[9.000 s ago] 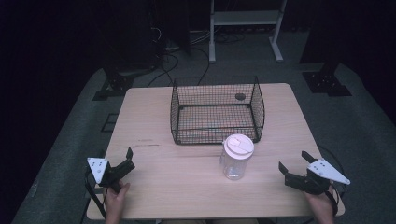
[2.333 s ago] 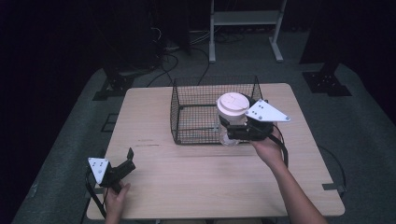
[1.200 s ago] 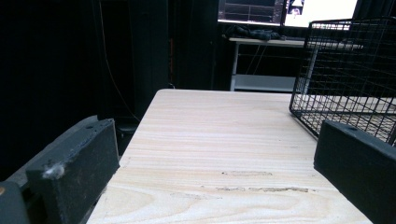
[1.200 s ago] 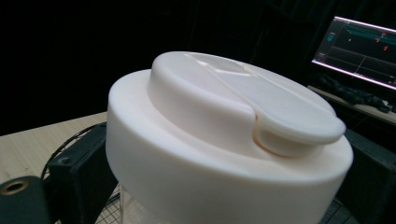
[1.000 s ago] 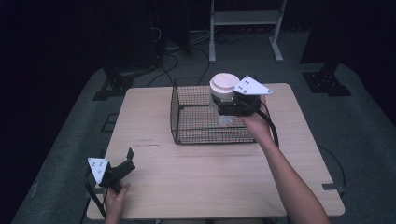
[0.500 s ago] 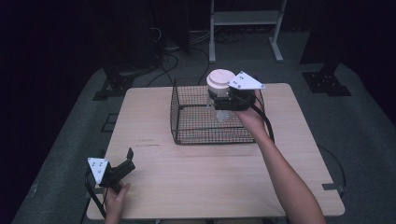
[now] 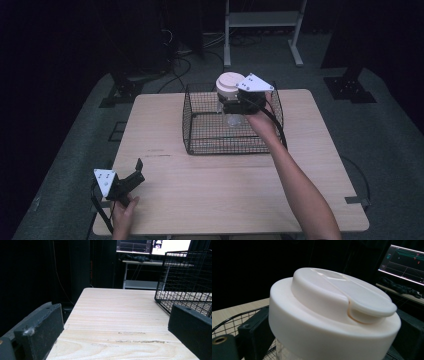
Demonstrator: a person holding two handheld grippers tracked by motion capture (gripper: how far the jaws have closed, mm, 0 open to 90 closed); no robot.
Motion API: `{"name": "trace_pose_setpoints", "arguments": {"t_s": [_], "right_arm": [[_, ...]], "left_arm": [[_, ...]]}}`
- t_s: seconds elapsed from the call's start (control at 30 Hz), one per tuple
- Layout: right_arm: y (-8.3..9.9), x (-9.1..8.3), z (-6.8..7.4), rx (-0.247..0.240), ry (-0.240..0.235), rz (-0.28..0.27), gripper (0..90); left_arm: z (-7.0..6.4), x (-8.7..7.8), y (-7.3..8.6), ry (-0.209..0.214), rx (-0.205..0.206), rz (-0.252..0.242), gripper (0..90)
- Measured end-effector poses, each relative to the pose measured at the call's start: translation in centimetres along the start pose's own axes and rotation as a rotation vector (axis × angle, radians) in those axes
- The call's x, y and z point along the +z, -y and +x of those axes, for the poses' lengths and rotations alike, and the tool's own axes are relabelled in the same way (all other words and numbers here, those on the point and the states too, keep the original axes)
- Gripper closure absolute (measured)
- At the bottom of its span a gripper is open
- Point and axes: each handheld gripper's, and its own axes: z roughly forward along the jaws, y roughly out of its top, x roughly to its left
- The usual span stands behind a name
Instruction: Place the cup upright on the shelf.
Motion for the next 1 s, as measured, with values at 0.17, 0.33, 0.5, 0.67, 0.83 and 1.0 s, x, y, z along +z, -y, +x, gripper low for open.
{"name": "trace_pose_setpoints", "arguments": {"t_s": [0.17, 0.33, 0.5, 0.67, 0.83, 1.0], "right_arm": [[0.4, 0.9, -0.3, 0.003, 0.006, 0.008, 5.1], [0.7, 1.8, -0.5, 0.006, 0.002, 0.014, 5.1], [1.2, 2.7, -0.5, 0.020, -0.001, 0.016, 5.1], [2.1, 3.5, -0.4, 0.031, -0.020, 0.018, 5.1], [2.9, 4.3, -0.4, 0.042, -0.032, 0.023, 5.1], [3.8, 4.9, -0.7, 0.059, -0.037, 0.023, 5.1]], "left_arm": [[0.0, 0.0, 0.0, 0.000, -0.002, -0.001, 0.0], [0.0, 0.0, 0.0, 0.000, -0.003, -0.001, 0.0], [0.1, 0.0, 0.0, -0.002, -0.006, -0.001, 0.0], [0.1, 0.0, 0.0, 0.000, -0.007, -0.001, 0.0], [0.1, 0.0, 0.0, 0.001, -0.010, -0.001, 0.0], [0.1, 0.0, 0.0, 0.003, -0.008, 0.000, 0.0]]}}
